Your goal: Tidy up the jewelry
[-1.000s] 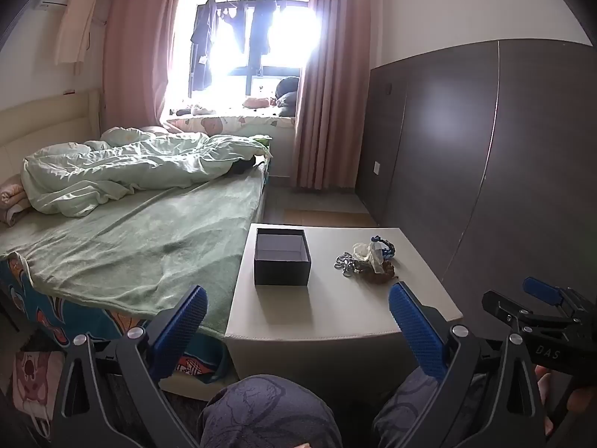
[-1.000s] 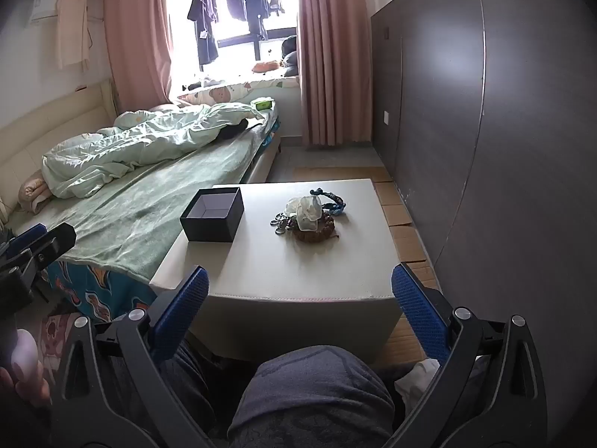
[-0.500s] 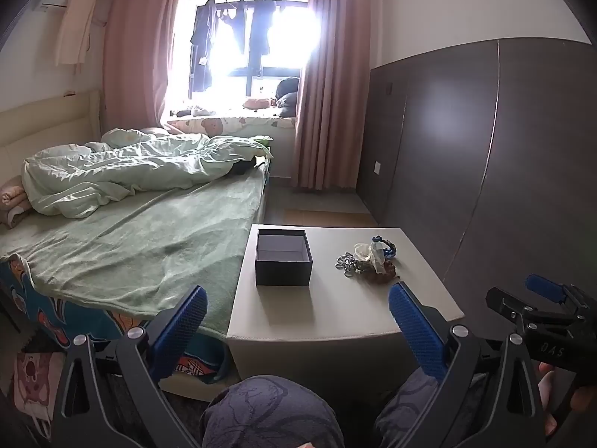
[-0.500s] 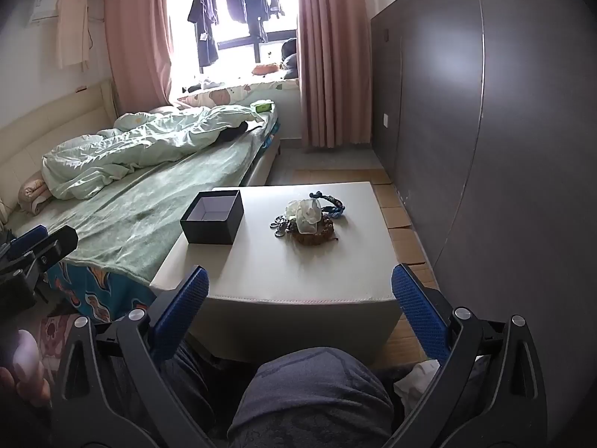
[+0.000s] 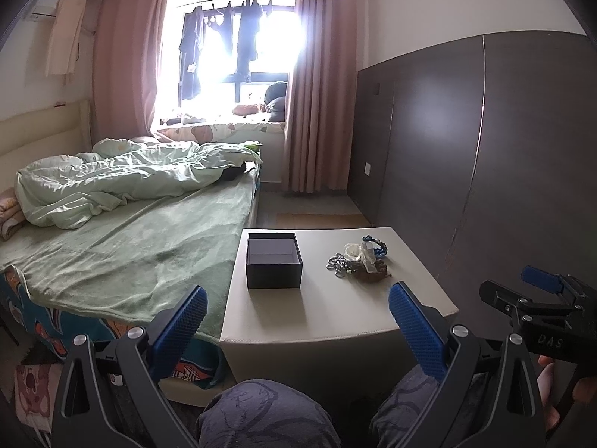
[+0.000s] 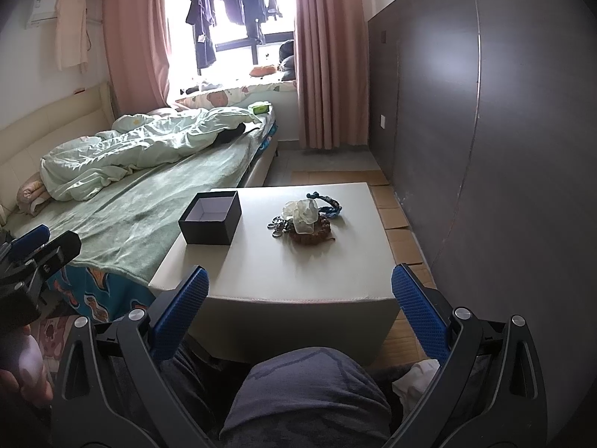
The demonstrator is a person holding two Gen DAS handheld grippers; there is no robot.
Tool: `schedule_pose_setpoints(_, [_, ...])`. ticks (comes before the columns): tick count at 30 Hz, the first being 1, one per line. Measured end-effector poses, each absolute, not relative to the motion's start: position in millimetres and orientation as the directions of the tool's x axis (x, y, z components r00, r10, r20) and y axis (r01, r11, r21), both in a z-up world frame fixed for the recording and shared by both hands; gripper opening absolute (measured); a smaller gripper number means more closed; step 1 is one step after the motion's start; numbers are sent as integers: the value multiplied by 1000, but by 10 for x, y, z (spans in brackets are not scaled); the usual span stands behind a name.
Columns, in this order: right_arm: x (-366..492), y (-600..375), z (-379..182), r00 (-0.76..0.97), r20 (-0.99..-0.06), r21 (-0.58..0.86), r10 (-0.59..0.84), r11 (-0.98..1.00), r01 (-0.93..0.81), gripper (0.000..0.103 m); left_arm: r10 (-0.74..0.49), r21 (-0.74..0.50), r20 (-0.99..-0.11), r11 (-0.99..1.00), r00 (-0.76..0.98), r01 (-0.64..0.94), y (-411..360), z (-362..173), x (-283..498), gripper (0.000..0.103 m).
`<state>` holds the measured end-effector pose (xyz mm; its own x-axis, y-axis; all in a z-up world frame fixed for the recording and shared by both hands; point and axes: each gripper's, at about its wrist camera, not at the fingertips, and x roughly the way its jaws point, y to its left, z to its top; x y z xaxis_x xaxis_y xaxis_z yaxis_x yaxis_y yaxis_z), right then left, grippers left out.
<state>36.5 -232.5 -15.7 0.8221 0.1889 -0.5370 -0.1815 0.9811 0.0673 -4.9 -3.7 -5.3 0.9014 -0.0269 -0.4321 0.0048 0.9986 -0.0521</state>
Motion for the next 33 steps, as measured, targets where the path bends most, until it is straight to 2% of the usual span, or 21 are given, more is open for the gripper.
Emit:
schedule_pose_setpoints(15, [277, -2293, -108, 839, -518, 53, 165, 985, -161, 98, -33, -61, -401, 998, 915, 9, 6, 38, -126, 95])
schedule_pose_setpoints(33, [219, -2286, -100, 845, -510, 55, 163, 986, -157, 98, -25, -62, -411, 998, 911, -1, 1, 69, -135, 95])
